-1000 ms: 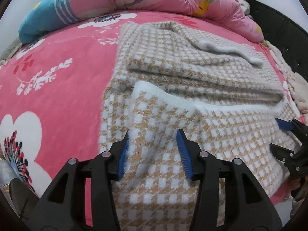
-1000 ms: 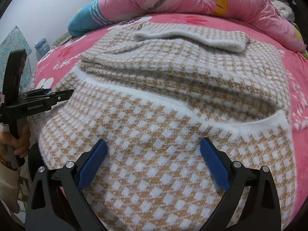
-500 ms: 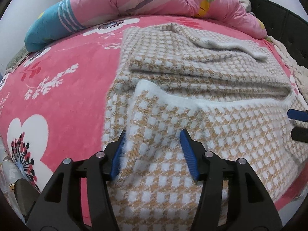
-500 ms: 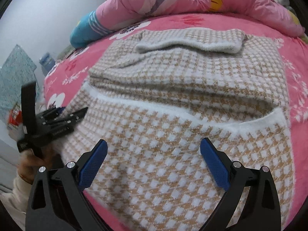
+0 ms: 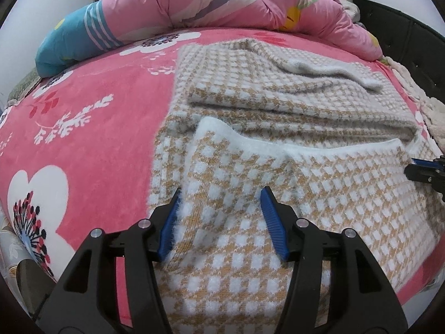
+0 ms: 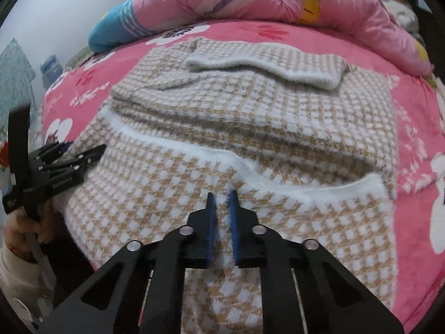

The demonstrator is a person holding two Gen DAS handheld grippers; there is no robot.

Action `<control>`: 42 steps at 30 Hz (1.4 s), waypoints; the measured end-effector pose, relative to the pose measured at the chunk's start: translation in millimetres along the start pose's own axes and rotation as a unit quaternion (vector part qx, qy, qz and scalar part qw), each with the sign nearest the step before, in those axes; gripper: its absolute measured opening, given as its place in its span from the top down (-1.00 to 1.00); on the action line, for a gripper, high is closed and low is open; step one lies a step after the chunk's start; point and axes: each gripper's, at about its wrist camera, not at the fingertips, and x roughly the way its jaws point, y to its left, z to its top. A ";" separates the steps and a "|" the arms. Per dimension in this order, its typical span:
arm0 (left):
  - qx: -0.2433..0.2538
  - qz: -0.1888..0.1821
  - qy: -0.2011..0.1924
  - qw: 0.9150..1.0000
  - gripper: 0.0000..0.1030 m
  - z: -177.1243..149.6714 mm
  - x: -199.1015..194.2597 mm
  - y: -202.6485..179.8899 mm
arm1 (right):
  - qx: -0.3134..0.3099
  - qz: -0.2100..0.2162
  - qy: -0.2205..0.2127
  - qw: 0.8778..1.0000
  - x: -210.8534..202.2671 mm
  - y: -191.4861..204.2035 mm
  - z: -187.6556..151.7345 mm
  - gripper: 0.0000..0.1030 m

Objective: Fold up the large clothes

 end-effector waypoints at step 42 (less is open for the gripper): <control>-0.004 0.020 0.011 1.000 -0.05 3.8 0.1 -3.0 | 0.093 -0.177 -0.023 0.979 -45.1 -104.3 -27.4 -0.02</control>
